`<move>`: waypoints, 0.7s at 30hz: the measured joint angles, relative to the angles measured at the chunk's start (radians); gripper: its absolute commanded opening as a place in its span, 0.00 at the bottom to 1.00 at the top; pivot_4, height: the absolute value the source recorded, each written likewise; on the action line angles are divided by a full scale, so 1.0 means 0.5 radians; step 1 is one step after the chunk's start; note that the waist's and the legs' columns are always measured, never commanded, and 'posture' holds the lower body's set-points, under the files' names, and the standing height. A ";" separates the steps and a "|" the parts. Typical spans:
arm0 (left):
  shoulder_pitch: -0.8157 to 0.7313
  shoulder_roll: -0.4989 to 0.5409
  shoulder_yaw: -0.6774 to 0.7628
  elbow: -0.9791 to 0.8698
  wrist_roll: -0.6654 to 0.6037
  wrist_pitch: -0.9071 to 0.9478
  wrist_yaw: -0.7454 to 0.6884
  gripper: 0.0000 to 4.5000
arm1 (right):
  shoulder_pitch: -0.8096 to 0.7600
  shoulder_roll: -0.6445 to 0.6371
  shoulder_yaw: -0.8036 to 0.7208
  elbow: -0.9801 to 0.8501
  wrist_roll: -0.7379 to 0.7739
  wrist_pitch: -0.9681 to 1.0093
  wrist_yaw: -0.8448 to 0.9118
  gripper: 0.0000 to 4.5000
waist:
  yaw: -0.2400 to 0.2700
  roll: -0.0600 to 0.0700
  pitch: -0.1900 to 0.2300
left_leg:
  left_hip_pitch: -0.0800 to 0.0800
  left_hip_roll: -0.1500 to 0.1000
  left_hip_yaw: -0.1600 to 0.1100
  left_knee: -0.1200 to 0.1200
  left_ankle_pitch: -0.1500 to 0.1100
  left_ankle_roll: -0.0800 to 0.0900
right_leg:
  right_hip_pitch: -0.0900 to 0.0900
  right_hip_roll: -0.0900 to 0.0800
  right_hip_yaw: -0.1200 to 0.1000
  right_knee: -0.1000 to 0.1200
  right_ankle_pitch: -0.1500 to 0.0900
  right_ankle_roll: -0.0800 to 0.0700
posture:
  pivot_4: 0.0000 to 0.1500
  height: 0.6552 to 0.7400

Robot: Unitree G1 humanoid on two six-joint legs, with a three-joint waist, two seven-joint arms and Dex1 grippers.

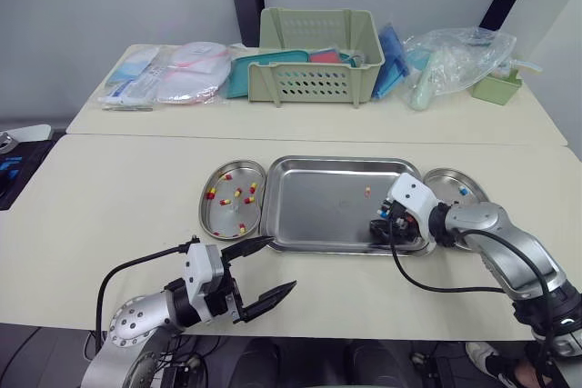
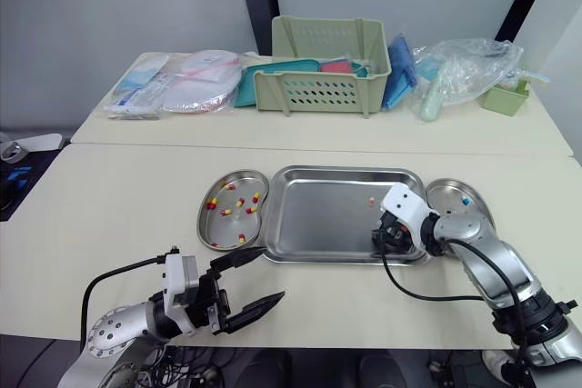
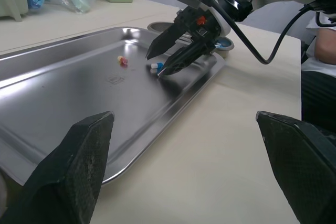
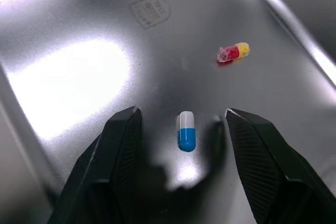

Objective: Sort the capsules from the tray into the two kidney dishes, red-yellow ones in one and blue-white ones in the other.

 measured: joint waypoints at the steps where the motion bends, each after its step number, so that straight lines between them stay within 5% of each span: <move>1: 0.000 0.000 -0.001 0.000 0.001 0.000 0.002 1.00 | -0.005 0.000 0.005 0.001 -0.004 0.006 0.005 0.41 | 0.000 0.000 0.000 | 0.000 0.000 0.000 0.000 0.000 0.000 | 0.000 0.000 0.000 0.000 0.000 0.000 | 1.00 1.00; 10: -0.002 0.007 -0.005 -0.002 0.018 0.000 0.010 1.00 | -0.023 0.007 0.026 -0.029 -0.023 0.091 0.030 0.00 | 0.000 0.000 0.000 | 0.001 0.000 0.000 0.000 0.000 0.000 | 0.001 0.000 0.000 0.000 0.000 0.000 | 1.00 1.00; 21: -0.040 0.014 -0.031 -0.011 -0.012 -0.003 -0.067 1.00 | 0.070 -0.071 -0.165 -0.377 0.062 0.220 0.080 0.00 | 0.005 0.001 0.001 | -0.002 0.000 0.000 0.000 0.000 0.000 | -0.001 0.000 0.000 -0.001 0.000 0.000 | 1.00 1.00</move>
